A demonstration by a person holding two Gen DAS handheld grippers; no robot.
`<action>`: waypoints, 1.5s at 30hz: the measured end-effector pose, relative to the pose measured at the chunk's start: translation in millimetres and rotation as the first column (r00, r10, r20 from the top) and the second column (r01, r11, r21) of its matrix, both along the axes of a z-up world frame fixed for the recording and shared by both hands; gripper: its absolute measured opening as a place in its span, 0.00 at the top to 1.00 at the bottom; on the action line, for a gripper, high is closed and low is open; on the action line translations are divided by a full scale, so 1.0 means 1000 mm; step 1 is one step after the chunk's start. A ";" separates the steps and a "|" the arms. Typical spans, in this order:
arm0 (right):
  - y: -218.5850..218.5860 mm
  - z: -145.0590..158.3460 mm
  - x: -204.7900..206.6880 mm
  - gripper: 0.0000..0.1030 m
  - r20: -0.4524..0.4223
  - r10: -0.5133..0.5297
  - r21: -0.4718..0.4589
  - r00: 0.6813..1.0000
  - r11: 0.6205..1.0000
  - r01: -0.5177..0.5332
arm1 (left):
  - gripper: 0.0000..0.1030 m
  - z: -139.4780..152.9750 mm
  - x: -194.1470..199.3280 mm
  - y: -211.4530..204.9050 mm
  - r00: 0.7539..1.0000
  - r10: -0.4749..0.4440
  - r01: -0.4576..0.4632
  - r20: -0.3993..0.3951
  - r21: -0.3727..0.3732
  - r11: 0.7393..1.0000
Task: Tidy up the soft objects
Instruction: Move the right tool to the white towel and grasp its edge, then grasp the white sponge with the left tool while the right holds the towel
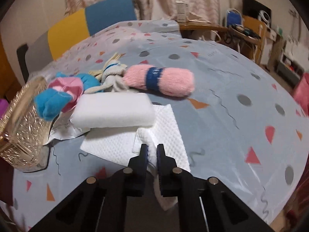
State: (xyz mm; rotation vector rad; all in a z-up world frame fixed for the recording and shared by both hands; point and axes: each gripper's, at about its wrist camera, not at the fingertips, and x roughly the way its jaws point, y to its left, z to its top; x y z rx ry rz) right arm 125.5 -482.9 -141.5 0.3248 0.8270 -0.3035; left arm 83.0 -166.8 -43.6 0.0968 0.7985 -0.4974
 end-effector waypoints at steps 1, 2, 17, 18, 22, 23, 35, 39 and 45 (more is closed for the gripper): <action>-0.004 0.002 -0.007 0.93 0.015 -0.017 0.006 1.000 1.000 0.017 | 0.00 0.001 0.001 -0.005 1.000 -0.007 0.007 0.000 0.001 1.000; -0.010 0.004 -0.017 0.93 0.038 -0.050 0.008 0.998 0.999 0.049 | 0.00 0.002 0.003 -0.010 1.000 -0.018 0.018 -0.002 -0.002 1.000; -0.050 -0.013 -0.060 0.94 0.134 -0.222 0.152 0.966 0.968 0.202 | 0.00 0.001 0.053 -0.155 0.975 -0.219 0.221 -0.045 0.051 0.974; -0.053 -0.015 -0.063 0.95 0.147 -0.229 0.178 0.962 0.963 0.202 | 0.00 0.000 0.057 -0.167 0.971 -0.236 0.238 -0.038 0.069 0.969; -0.053 -0.017 -0.062 0.96 0.159 -0.231 0.189 0.960 0.962 0.200 | 0.00 -0.011 0.092 -0.214 0.951 -0.302 0.309 -0.068 0.138 0.941; -0.052 -0.017 -0.062 0.96 0.158 -0.231 0.181 0.960 0.963 0.201 | 0.00 -0.014 0.100 -0.222 0.945 -0.313 0.323 -0.092 0.139 0.936; -0.050 -0.021 -0.065 0.95 0.190 -0.226 0.170 0.955 0.966 0.195 | 0.00 -0.046 0.189 -0.267 0.951 -0.257 0.294 -0.172 0.250 0.922; -0.053 -0.023 -0.067 0.95 0.200 -0.242 0.202 0.949 0.958 0.202 | 0.00 -0.063 0.196 -0.270 0.929 -0.268 0.327 -0.257 0.224 0.918; -0.056 -0.023 -0.068 0.95 0.201 -0.228 0.213 0.953 0.960 0.184 | 0.00 -0.067 0.183 -0.261 0.852 -0.330 0.399 -0.407 0.096 0.912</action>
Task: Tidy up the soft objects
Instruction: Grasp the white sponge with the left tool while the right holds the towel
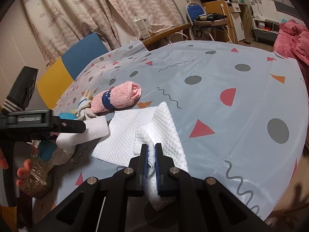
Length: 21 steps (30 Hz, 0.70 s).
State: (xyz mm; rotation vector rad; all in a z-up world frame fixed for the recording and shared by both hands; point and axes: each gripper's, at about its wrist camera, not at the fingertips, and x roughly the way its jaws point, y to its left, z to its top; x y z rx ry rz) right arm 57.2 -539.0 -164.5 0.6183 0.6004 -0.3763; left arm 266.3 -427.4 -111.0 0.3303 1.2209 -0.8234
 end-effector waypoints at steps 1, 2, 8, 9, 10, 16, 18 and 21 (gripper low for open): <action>-0.001 0.000 0.000 0.96 0.002 0.004 0.003 1.000 1.000 -0.004 | 0.00 0.003 -0.004 0.002 0.999 -0.019 0.019 -0.035 -0.014 1.000; -0.002 0.000 0.000 0.96 0.004 0.007 0.007 1.000 1.000 -0.007 | 0.00 0.006 -0.009 0.004 0.998 -0.039 0.037 -0.058 -0.022 0.999; -0.004 -0.001 -0.002 0.96 0.019 0.005 0.026 1.000 1.000 -0.005 | 0.00 0.018 -0.022 0.002 0.992 -0.074 0.068 0.102 0.061 0.996; -0.004 -0.002 -0.002 0.96 0.019 0.006 0.025 1.000 1.000 -0.006 | 0.00 0.019 -0.022 0.000 0.988 -0.076 0.067 0.138 0.070 0.995; -0.004 -0.002 -0.002 0.96 0.018 0.008 0.024 1.000 1.000 -0.008 | 0.00 0.018 -0.023 -0.003 0.981 -0.088 0.074 0.173 0.085 0.994; -0.003 -0.001 -0.002 0.95 0.014 0.022 0.014 1.000 1.000 -0.023 | 0.00 -0.004 -0.030 -0.028 0.949 -0.180 0.136 0.261 0.178 0.975; -0.003 -0.001 -0.002 0.95 0.016 0.025 0.013 1.000 1.000 -0.025 | 0.00 -0.009 -0.037 -0.032 0.925 -0.217 0.157 0.312 0.207 0.966; -0.003 -0.001 -0.002 0.95 0.016 0.026 0.012 1.000 1.000 -0.026 | 0.00 -0.013 -0.048 -0.034 0.896 -0.259 0.181 0.360 0.236 0.955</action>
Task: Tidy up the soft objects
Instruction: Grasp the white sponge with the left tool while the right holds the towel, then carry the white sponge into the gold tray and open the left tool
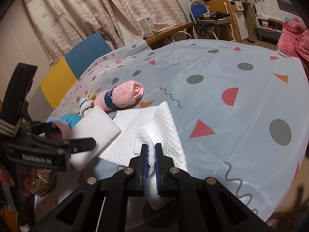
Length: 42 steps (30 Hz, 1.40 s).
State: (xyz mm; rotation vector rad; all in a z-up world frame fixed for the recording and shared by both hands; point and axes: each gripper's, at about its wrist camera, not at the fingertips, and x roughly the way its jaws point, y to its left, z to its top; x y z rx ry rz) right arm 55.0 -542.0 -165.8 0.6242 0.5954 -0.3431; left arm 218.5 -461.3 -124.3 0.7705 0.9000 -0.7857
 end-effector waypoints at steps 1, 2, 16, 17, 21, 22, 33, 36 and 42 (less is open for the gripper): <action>0.001 0.000 0.000 0.95 -0.001 0.000 -0.002 1.000 1.000 0.000 | 0.00 -0.001 -0.003 0.000 0.999 -0.007 0.006 0.033 0.010 1.000; 0.001 0.000 0.000 0.95 -0.002 0.002 -0.005 1.000 1.000 -0.002 | 0.00 -0.001 -0.007 0.001 0.997 -0.013 0.012 0.070 0.018 1.000; 0.001 0.000 0.001 0.95 -0.004 0.007 -0.012 1.000 1.000 -0.007 | 0.41 -0.010 -0.038 0.002 0.949 -0.177 0.162 0.261 0.078 0.984; 0.001 0.000 0.001 0.95 -0.005 0.008 -0.016 1.000 1.000 -0.008 | 0.43 -0.011 -0.038 0.000 0.953 -0.172 0.159 0.250 0.075 0.985; 0.003 0.000 0.001 0.95 -0.011 0.009 -0.030 1.000 0.999 -0.010 | 0.44 0.000 -0.028 0.008 0.987 -0.083 0.088 0.136 -0.035 0.995; 0.004 0.000 0.001 0.95 -0.011 0.010 -0.032 1.000 0.999 -0.010 | 0.45 0.003 -0.024 0.012 0.993 -0.057 0.063 0.101 -0.063 0.996; 0.005 0.001 0.001 0.95 -0.022 0.003 -0.050 1.000 0.999 -0.004 | 0.45 0.048 -0.034 0.051 1.000 0.030 -0.029 0.000 -0.248 0.968; 0.007 0.002 0.003 0.95 -0.032 0.004 -0.066 0.999 0.998 -0.006 | 0.45 0.069 -0.044 0.068 0.999 0.041 -0.044 -0.017 -0.312 0.949; 0.010 0.003 0.005 0.95 -0.050 0.004 -0.094 0.999 0.996 -0.008 | 0.45 0.111 -0.068 0.126 0.995 0.097 -0.094 -0.017 -0.438 0.894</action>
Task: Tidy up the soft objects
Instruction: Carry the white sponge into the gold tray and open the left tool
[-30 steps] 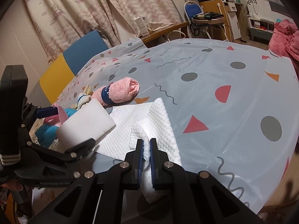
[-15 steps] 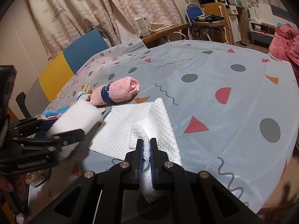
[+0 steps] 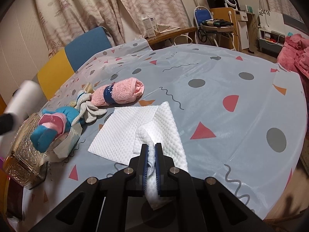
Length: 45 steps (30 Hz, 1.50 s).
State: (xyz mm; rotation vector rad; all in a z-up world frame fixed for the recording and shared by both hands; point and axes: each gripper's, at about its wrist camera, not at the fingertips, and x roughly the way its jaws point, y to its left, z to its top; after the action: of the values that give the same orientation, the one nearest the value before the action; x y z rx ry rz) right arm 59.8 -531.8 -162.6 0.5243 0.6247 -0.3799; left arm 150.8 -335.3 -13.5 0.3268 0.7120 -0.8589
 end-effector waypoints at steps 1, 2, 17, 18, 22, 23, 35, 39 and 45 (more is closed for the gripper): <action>0.000 0.000 0.000 0.95 0.002 -0.005 0.006 1.000 1.000 0.005 | 0.45 0.004 -0.002 0.012 1.000 0.012 -0.012 -0.013 -0.021 1.000; -0.001 0.000 -0.001 0.95 0.004 -0.011 0.011 1.000 1.000 0.011 | 0.45 0.007 -0.004 0.025 0.999 0.032 -0.033 -0.022 -0.040 0.999; 0.009 0.003 0.007 0.95 -0.058 -0.012 -0.082 0.998 0.997 0.007 | 0.45 0.048 0.038 0.243 0.898 0.427 -0.440 -0.103 -0.227 0.869; 0.009 0.003 0.008 0.95 -0.063 -0.014 -0.083 0.998 0.997 0.008 | 0.45 0.044 0.043 0.252 0.889 0.442 -0.457 -0.116 -0.224 0.861; 0.010 0.005 0.011 0.96 -0.089 -0.017 -0.095 0.996 0.995 0.009 | 0.45 0.008 0.077 0.288 0.831 0.526 -0.552 -0.179 -0.153 0.820; 0.010 0.005 0.012 0.96 -0.097 -0.017 -0.098 0.995 0.995 0.008 | 0.45 -0.002 0.083 0.293 0.819 0.543 -0.568 -0.187 -0.131 0.812; 0.015 0.009 0.021 0.96 -0.170 -0.009 -0.147 0.985 0.989 -0.016 | 0.44 -0.093 0.168 0.336 0.643 0.670 -0.695 -0.370 0.087 0.714; 0.016 0.009 0.022 0.96 -0.182 -0.009 -0.159 0.983 0.987 -0.020 | 0.44 -0.102 0.186 0.343 0.615 0.691 -0.715 -0.380 0.102 0.692; 0.018 0.012 0.023 0.96 -0.182 -0.035 -0.159 0.983 0.987 0.006 | 0.20 -0.104 0.189 0.348 0.601 0.692 -0.730 -0.400 0.078 0.679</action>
State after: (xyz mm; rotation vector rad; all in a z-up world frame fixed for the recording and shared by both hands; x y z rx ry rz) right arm 82.8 -513.5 -151.0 0.3461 0.7609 -0.4974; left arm 339.6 12.5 -117.8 -0.2476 1.0810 -0.1621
